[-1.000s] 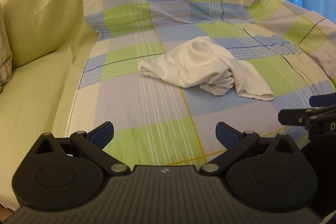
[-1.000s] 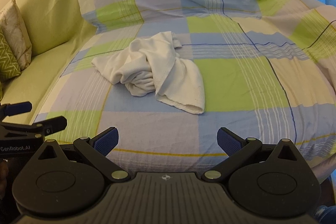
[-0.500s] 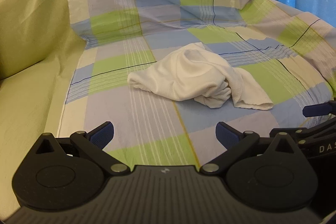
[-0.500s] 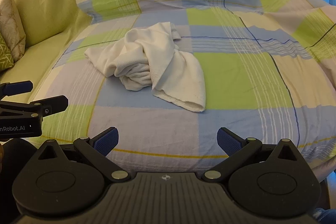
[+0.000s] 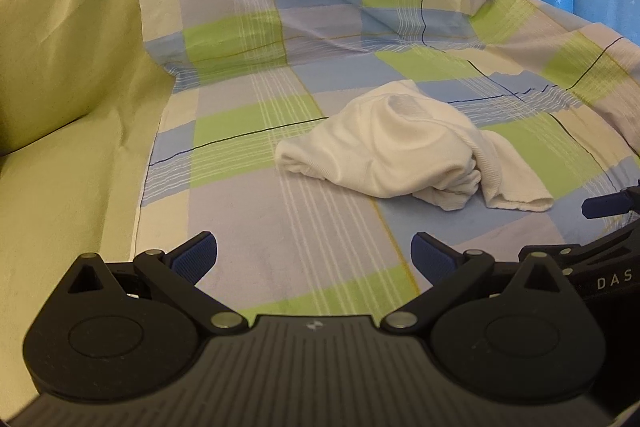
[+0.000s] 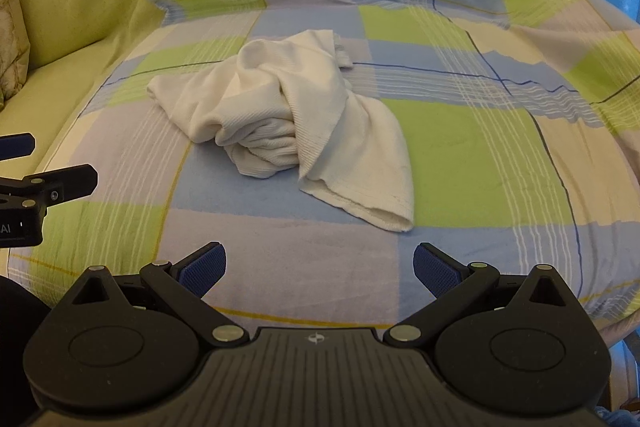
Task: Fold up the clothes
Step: 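Move both open grippers toward the crumpled white undershirt on the sofa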
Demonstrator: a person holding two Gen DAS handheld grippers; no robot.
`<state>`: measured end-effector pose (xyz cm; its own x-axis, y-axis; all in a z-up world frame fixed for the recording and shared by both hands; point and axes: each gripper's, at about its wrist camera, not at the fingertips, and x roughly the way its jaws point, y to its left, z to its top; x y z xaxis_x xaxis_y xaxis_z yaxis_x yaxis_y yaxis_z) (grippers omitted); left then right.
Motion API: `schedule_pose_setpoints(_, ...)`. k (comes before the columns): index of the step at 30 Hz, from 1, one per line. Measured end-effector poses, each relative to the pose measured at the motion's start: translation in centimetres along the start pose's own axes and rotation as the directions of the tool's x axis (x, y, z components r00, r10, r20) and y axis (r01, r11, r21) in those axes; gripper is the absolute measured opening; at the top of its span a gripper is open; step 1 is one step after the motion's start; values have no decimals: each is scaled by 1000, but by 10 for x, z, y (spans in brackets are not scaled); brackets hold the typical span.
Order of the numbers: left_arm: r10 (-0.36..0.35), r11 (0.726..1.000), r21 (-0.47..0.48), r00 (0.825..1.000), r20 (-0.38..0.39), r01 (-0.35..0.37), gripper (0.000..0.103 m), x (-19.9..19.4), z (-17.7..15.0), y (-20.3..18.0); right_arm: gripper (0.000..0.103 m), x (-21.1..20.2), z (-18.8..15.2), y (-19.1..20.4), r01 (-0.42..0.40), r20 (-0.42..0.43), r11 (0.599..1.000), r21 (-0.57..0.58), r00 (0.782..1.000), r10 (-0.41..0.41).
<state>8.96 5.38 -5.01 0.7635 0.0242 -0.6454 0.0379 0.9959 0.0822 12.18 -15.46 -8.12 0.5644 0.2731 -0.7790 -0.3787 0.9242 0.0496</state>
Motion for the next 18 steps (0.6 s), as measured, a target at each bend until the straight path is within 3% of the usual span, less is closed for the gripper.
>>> schedule_pose_setpoints(18,4,1000,16,999,-51,-3,102,14,1,-10,103,13,8,-1,19,1,1000,-22,1000,-19)
